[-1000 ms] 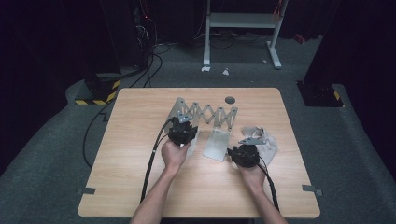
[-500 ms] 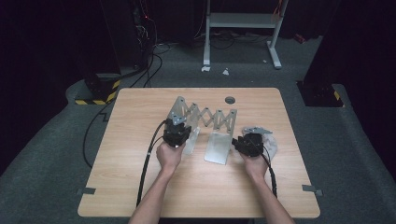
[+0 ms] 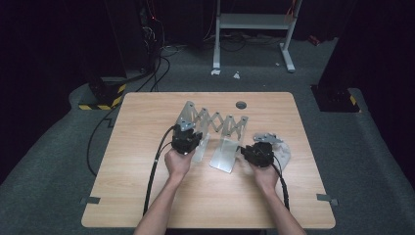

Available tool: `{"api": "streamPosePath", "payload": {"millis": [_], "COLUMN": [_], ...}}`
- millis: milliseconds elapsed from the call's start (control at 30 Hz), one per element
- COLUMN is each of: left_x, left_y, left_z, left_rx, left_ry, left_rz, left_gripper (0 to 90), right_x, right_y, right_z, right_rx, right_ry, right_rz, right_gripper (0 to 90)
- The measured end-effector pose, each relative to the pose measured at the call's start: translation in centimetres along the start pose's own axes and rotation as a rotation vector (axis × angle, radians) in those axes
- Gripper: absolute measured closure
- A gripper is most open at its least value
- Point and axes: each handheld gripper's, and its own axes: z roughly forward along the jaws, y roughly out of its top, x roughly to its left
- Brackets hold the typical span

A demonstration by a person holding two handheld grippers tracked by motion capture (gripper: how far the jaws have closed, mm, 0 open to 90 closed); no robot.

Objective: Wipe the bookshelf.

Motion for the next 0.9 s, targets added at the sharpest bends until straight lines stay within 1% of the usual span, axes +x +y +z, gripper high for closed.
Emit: {"api": "streamPosePath", "payload": {"millis": [67,133,233,267,400,467,500,567,633,767,833,900], "left_x": [0.1,0.2,0.3,0.3,0.1,0.1,0.2,0.2,0.3,0.3,0.4,0.4], "left_y": [0.0,0.0,-0.1,-0.1,-0.2,-0.2,-0.2,-0.2,-0.2,-0.2,-0.2,-0.2], "left_z": [0.0,-0.1,-0.2,-0.2,-0.1,0.0,-0.1,-0.1,-0.1,-0.1,-0.1,0.0], "left_rx": [-0.001,0.002,0.002,0.002,0.001,-0.003,-0.002,0.002,0.000,0.002,0.001,-0.001], "left_ry": [-0.004,-0.001,-0.005,-0.005,-0.015,-0.021,-0.025,-0.027,-0.035,-0.041,-0.043,-0.046], "left_rz": [0.005,0.016,0.025,0.035,0.047,0.043,0.043,0.053,0.049,0.061,0.065,0.072], "left_gripper": [85.5,85.9,86.9,87.2,87.6,87.5,87.5,87.6,87.6,87.7,87.8,88.0], "right_x": [0.4,0.5,0.1,-0.1,-1.1,-1.4,-1.6,-1.9,-2.0,-2.1,-2.4,-2.5], "right_y": [-0.1,-0.2,-0.2,-0.1,0.5,0.8,1.0,1.2,1.6,2.1,2.2,2.3], "right_z": [0.0,-0.1,-0.3,-0.4,-0.4,-0.4,-0.3,-0.2,0.0,0.3,0.3,0.4], "right_rx": [0.003,0.004,0.000,-0.004,-0.007,-0.011,-0.024,-0.015,-0.019,-0.026,-0.024,-0.022], "right_ry": [0.007,0.007,0.005,0.001,-0.035,-0.046,-0.053,-0.057,-0.060,-0.076,-0.070,-0.065], "right_rz": [-0.011,-0.032,-0.027,-0.026,0.007,0.024,0.028,0.042,0.046,0.056,0.065,0.068], "right_gripper": [67.2,63.5,63.2,63.2,64.1,64.4,64.8,64.8,64.8,65.3,63.7,63.8]}}
